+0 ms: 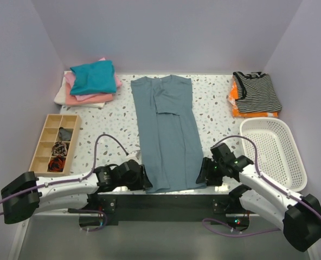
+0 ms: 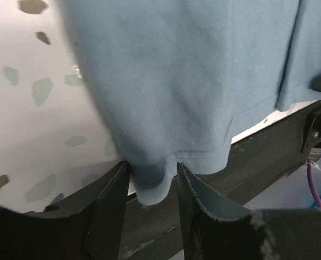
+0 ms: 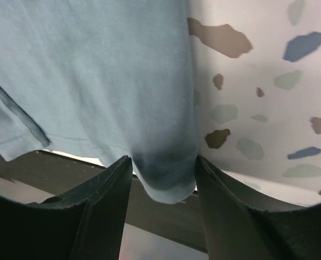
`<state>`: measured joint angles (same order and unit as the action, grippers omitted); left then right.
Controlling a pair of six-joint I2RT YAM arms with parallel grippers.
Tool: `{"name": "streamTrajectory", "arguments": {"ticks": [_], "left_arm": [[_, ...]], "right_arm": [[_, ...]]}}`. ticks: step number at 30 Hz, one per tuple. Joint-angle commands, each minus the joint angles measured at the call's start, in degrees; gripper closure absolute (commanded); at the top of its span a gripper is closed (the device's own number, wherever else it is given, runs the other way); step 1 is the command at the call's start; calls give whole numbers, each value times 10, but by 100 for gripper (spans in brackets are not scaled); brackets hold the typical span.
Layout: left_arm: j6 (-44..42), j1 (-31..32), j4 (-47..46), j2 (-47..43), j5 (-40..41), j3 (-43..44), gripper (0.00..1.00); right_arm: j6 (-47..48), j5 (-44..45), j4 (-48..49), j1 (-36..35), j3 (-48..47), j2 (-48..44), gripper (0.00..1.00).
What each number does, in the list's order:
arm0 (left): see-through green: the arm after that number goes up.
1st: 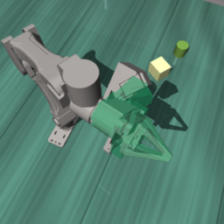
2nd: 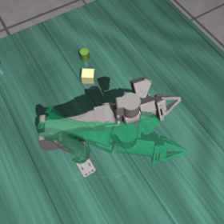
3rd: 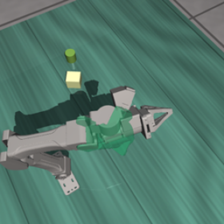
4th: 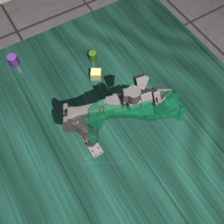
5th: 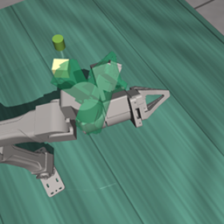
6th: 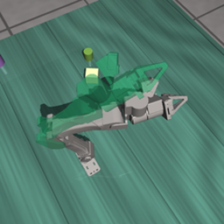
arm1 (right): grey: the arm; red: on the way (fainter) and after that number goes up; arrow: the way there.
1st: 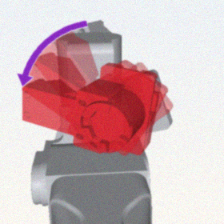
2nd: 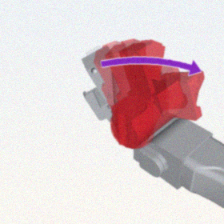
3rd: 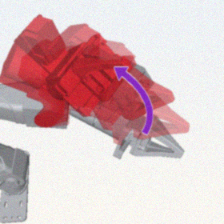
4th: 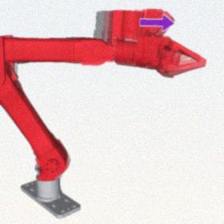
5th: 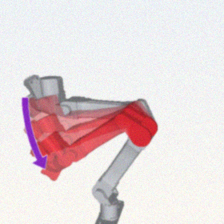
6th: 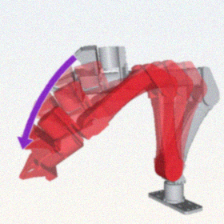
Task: Fold and stack the t-shirts
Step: Grab the bottom of the folded rectangular tshirt with both arms, then fold the folded rectangular tshirt in 1/3 of the way
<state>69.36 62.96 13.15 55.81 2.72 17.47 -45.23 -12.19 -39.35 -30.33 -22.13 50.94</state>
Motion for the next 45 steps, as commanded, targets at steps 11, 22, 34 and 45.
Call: {"name": "streamTrajectory", "arguments": {"ticks": [11,22,34,45], "left_arm": [[53,28,-37,-22,18,-34,100],[10,28,92,-58,88,62,100],[-72,-4,208,46,301,266,100],[-250,-215,30,138,218,288,100]], "right_arm": [[-3,9,33,-2,14,0,100],[39,-2,52,-3,-55,-44,100],[138,111,105,-2,-264,124,100],[198,166,131,6,-428,332,100]]}}
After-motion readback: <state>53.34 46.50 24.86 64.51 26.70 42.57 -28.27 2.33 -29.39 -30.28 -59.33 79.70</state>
